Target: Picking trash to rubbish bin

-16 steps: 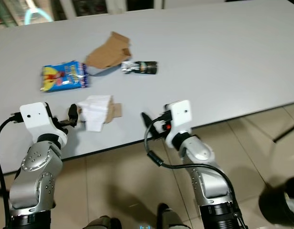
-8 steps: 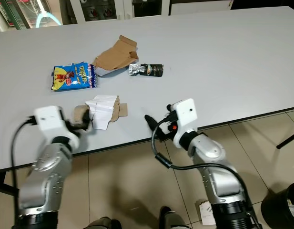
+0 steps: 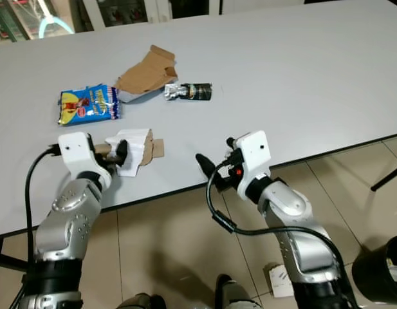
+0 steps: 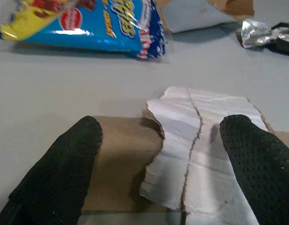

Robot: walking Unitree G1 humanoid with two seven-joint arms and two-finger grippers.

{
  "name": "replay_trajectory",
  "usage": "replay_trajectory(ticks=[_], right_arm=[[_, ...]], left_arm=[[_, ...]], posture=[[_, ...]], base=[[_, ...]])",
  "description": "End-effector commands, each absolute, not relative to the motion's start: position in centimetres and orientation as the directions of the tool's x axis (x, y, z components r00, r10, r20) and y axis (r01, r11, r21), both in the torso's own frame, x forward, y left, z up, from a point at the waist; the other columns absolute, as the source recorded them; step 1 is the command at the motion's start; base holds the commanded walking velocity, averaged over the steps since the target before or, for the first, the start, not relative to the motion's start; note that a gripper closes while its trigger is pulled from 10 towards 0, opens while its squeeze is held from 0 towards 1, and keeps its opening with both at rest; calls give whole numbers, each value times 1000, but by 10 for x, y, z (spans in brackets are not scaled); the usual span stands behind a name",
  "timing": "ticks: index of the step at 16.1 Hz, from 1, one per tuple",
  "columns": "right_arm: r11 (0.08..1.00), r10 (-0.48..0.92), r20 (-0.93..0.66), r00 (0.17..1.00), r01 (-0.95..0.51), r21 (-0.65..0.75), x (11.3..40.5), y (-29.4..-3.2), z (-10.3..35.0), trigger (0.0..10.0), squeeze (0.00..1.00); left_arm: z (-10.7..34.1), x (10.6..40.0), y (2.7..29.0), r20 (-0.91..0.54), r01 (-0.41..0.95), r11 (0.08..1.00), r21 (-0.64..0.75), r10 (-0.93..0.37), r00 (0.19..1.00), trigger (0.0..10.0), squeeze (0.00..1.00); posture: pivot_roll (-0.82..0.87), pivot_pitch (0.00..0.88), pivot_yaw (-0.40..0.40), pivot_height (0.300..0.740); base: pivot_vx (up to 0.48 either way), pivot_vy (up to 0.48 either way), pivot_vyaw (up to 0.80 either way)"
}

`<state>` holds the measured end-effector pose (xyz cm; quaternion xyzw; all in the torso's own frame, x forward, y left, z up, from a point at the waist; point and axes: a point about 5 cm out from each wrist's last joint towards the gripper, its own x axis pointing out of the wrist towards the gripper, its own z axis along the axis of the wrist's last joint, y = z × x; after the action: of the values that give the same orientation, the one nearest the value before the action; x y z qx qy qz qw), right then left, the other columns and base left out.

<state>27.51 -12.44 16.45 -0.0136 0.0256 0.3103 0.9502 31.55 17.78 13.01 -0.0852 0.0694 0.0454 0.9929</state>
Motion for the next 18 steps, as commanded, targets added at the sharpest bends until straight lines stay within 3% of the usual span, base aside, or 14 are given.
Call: replay_trajectory(ticks=[1, 6, 15, 16, 18], right_arm=[[786, 617, -53, 785, -618, -5, 271, -122, 167, 10000, 0], [703, 708, -110, 698, -711, 9, 255, -124, 168, 10000, 0], [708, 685, -204, 699, -705, -38, 255, -134, 158, 10000, 0], [706, 686, -205, 698, -707, -43, 254, -133, 158, 10000, 0], [700, 690, -209, 693, -712, -53, 253, -132, 158, 10000, 0]], left_arm=[[126, 316, 178, -161, -96, 981, -170, 68, 985, 10000, 0], [119, 324, 171, -176, -67, 975, -211, 29, 984, 10000, 0], [105, 322, 174, -223, -59, 972, -226, 7, 975, 10000, 0], [97, 320, 175, -249, -64, 964, -257, -2, 968, 0, 0], [91, 317, 179, -269, -81, 961, -266, 7, 963, 0, 0]], posture=[[-208, 195, 46, 740], [-233, 208, 38, 740], [-236, 213, 33, 740], [-238, 214, 32, 740], [-238, 214, 32, 740]], base=[[0, 0, 0], [0, 0, 0], [0, 0, 0], [0, 0, 0], [0, 0, 0]])
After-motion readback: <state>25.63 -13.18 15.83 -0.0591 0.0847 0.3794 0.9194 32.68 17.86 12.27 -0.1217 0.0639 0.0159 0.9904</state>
